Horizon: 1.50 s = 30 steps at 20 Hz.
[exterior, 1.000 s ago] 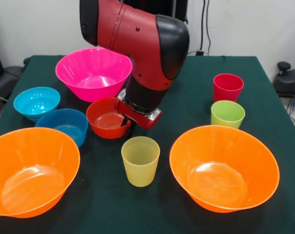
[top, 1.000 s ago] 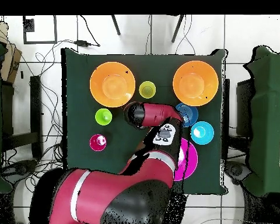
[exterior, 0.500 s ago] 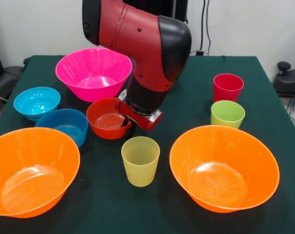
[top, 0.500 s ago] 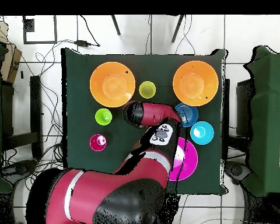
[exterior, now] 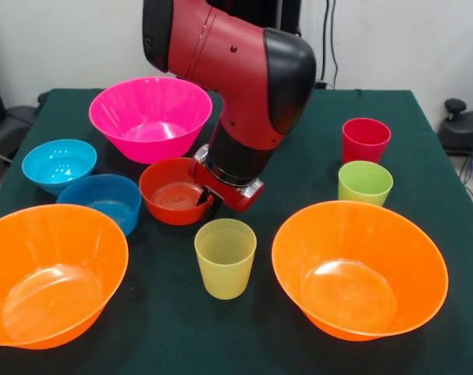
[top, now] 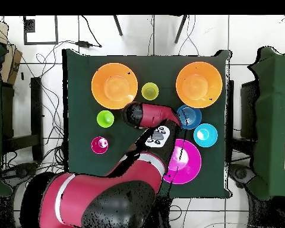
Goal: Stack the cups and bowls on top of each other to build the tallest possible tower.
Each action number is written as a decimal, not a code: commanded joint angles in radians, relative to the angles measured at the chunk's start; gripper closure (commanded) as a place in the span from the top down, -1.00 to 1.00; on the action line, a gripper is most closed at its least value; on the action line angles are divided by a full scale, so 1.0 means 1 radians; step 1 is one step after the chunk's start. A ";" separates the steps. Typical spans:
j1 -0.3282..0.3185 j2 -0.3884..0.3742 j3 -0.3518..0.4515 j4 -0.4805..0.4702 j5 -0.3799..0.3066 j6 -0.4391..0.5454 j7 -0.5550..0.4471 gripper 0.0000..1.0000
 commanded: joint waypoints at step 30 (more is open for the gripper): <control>0.083 0.156 0.254 -0.106 0.178 -0.091 0.161 1.00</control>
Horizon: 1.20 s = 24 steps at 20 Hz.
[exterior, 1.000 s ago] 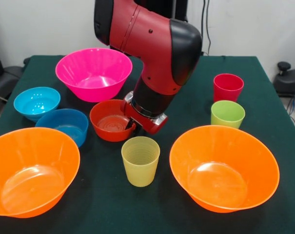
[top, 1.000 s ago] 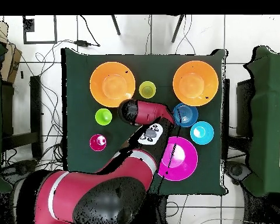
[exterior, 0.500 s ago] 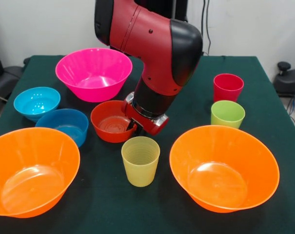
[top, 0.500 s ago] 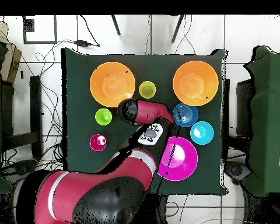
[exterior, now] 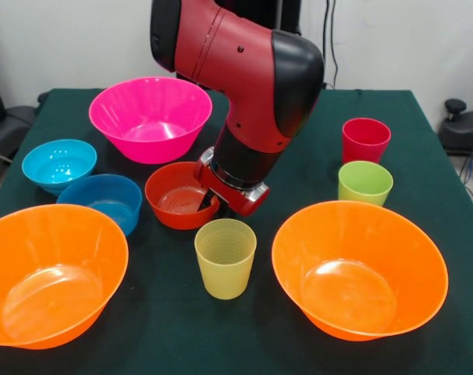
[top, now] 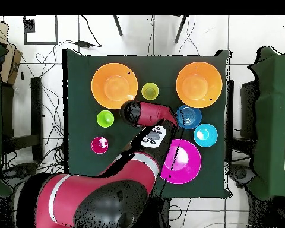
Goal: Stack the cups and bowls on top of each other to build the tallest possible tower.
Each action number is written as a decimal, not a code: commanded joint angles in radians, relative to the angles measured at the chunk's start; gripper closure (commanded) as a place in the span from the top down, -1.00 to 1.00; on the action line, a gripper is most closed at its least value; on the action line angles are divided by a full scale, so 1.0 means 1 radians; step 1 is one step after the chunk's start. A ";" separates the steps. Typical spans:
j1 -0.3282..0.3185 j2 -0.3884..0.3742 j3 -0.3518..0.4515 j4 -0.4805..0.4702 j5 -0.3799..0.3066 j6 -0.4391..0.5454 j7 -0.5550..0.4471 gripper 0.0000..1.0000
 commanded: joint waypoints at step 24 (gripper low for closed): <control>0.036 0.011 0.270 -0.001 0.031 -0.007 0.056 1.00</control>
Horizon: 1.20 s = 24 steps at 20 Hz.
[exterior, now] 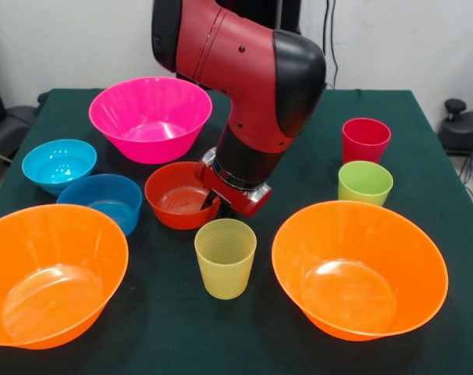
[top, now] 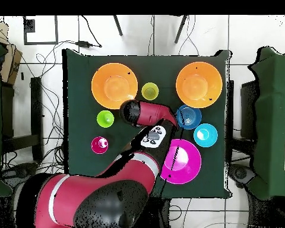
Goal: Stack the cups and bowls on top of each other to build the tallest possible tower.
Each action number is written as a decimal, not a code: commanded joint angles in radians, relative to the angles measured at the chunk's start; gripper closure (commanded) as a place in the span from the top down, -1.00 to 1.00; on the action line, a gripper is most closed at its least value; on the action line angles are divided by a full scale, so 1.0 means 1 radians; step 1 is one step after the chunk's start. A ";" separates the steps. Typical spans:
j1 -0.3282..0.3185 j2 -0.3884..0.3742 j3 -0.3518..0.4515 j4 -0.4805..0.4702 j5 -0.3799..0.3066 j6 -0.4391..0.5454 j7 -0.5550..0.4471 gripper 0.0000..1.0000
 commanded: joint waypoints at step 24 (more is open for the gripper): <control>0.006 -0.013 0.269 0.033 0.002 -0.001 0.063 -1.00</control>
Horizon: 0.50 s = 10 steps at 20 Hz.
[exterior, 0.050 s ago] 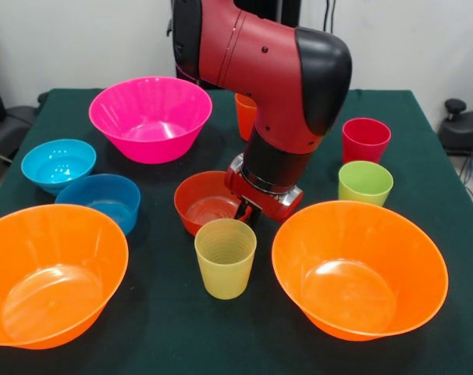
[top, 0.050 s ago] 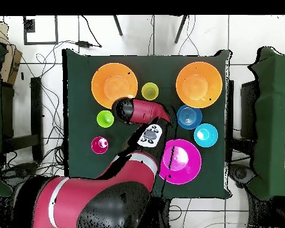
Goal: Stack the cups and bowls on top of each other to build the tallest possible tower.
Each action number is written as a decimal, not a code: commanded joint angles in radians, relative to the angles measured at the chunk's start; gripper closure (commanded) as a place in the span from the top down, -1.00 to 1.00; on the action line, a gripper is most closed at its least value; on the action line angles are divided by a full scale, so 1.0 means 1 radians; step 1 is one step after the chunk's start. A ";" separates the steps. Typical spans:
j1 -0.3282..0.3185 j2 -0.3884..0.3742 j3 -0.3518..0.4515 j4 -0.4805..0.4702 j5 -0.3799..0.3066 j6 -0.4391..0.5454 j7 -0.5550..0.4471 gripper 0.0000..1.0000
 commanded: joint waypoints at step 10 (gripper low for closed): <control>-0.001 0.024 0.193 0.028 -0.023 0.010 0.028 1.00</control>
